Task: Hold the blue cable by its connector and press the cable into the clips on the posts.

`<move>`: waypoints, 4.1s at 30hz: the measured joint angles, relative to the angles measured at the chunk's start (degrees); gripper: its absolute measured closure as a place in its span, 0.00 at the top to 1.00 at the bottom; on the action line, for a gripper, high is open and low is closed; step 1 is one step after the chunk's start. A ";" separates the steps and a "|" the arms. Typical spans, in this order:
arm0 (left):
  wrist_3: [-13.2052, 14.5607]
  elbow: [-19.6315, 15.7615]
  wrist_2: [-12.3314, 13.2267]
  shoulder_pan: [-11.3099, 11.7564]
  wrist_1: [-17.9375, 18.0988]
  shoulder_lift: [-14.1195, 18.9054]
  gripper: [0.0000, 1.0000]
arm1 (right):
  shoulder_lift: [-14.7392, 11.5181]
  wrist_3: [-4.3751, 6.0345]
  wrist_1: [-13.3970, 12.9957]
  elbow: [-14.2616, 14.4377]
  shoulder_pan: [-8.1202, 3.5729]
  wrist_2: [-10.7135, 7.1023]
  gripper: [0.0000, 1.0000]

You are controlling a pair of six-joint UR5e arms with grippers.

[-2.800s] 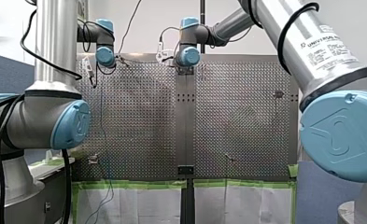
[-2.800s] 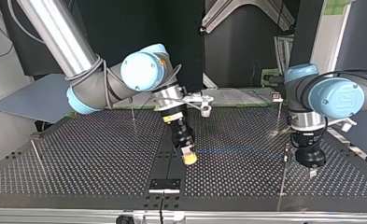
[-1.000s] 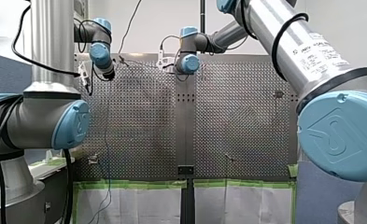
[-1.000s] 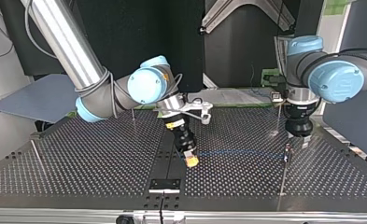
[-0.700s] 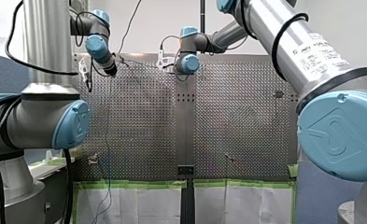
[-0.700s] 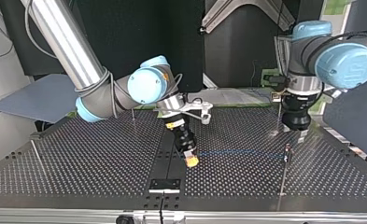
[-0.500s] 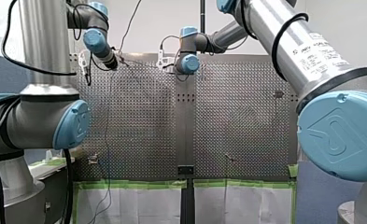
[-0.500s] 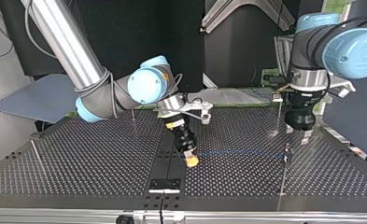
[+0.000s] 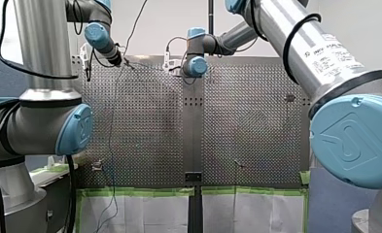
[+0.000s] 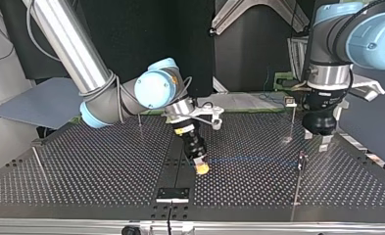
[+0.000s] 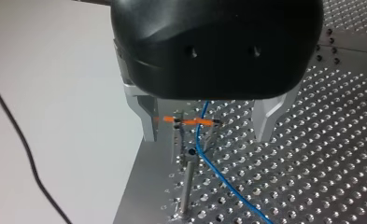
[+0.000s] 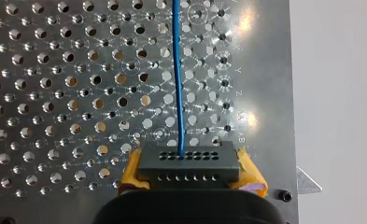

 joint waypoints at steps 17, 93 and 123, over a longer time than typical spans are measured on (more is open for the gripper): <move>6.94 0.06 1.20 -0.35 1.25 -1.06 1.00 | 0.00 0.00 0.18 0.00 0.05 0.00 0.00; 13.82 9.73 -17.42 -15.11 7.71 -12.09 1.00 | 0.00 -0.08 0.95 0.03 -1.32 -0.03 0.00; 14.15 11.78 -22.17 -16.67 10.96 -15.50 1.00 | 0.00 -0.02 1.11 0.05 -1.27 -0.17 0.00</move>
